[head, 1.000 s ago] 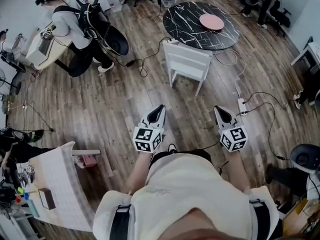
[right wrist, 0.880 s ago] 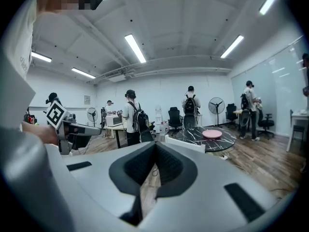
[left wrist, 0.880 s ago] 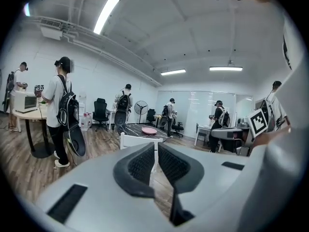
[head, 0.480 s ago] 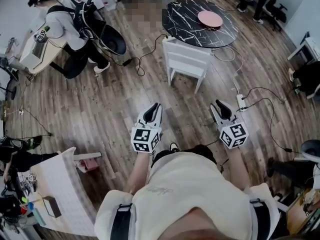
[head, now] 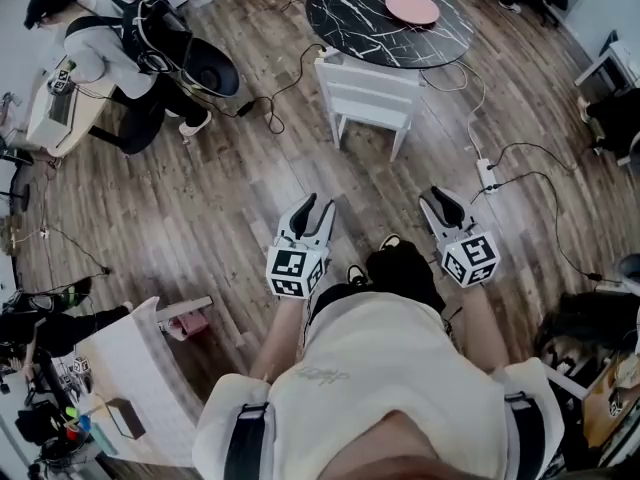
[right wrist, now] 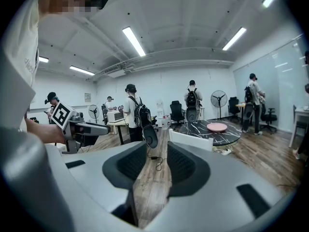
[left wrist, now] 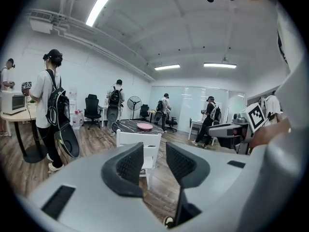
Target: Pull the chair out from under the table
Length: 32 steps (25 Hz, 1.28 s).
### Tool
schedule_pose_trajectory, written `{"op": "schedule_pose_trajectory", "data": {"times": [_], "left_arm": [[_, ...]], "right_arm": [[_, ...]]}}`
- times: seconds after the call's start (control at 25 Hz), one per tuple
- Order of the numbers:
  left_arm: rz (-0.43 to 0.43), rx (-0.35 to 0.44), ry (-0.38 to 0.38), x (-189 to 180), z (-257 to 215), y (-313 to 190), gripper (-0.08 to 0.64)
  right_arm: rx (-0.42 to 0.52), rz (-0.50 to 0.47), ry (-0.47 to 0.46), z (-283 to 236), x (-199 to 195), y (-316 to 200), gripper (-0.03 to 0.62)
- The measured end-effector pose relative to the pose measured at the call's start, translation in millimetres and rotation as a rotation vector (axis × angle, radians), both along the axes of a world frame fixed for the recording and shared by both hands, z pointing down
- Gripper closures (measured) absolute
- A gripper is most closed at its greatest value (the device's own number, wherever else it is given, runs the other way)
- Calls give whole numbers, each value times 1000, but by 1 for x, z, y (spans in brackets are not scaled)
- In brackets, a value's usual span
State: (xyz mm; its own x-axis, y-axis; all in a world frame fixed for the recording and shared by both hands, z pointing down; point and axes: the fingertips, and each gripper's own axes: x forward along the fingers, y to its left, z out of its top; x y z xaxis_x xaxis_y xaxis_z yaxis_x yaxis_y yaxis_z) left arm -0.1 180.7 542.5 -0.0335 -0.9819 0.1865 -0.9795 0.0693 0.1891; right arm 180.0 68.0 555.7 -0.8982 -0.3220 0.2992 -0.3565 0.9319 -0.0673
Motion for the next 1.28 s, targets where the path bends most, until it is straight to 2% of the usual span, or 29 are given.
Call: {"op": "schedule_pose_trajectory", "data": {"times": [0.2, 0.44, 0.64, 0.8, 0.92, 1.12, 1.28], "left_arm": [[-9, -63, 27, -12, 20, -11, 417], [-20, -101, 26, -41, 24, -54, 417], [1, -113, -7, -72, 22, -107, 417], [50, -115, -25, -88, 18, -165, 417], [69, -108, -7, -96, 10, -204, 417], [69, -83, 3, -104, -3, -239, 417], [76, -118, 6, -110, 10, -252, 417]], "right_arm": [[-30, -34, 47, 22, -19, -8, 467], [-27, -76, 53, 31, -58, -56, 472], [41, -73, 36, 28, -94, -115, 477], [10, -43, 22, 36, -108, -159, 477], [0, -49, 32, 33, -121, -190, 477], [32, -86, 33, 14, -134, -226, 477], [20, -65, 27, 18, -141, -247, 477]]}}
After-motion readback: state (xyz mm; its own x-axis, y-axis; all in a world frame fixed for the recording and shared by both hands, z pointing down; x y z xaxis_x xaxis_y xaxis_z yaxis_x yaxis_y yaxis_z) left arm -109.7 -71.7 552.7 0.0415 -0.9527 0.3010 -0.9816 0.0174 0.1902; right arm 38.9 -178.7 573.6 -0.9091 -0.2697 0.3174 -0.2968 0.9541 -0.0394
